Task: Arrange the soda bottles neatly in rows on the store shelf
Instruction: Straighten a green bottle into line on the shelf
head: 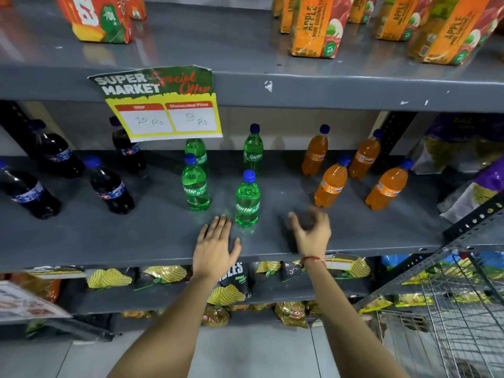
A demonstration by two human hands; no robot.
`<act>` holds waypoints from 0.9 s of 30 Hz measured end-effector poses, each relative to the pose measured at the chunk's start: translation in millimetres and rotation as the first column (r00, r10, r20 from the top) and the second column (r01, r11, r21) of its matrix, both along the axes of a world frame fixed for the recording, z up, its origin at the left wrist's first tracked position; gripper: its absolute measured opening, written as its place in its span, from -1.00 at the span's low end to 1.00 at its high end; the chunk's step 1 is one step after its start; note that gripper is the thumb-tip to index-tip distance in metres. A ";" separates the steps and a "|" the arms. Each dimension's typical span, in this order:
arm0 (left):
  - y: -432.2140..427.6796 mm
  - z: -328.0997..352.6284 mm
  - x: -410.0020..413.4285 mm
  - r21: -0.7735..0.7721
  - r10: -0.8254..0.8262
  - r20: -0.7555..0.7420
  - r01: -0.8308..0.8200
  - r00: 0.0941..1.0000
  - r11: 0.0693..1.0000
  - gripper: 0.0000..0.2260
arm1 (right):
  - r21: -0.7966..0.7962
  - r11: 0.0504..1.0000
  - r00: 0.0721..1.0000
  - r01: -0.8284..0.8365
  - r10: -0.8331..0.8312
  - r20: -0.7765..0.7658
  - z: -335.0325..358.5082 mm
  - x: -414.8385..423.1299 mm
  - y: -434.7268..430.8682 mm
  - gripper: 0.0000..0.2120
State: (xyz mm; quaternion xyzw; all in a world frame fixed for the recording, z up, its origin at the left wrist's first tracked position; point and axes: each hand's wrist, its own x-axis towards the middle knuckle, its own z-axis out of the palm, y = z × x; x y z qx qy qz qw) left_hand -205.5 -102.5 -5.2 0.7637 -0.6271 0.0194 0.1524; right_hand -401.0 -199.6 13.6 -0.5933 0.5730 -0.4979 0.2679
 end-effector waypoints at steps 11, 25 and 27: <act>1.7 -7.8 6.4 0.005 -0.035 -0.021 0.035 0.999 0.999 -0.53 | 0.094 0.955 0.951 -0.283 0.292 -0.102 -9.5 94.4 30.4 -0.42; -0.8 -12.9 7.1 -0.030 -0.007 -0.022 0.006 1.000 1.000 -0.56 | 0.138 0.965 0.939 -0.222 0.250 -0.237 3.7 86.0 -21.6 -0.61; -0.8 -13.4 6.6 -0.036 -0.007 -0.024 0.006 1.000 0.999 -0.56 | 0.157 0.960 0.932 -0.230 0.264 -0.249 4.0 86.5 -27.4 -0.59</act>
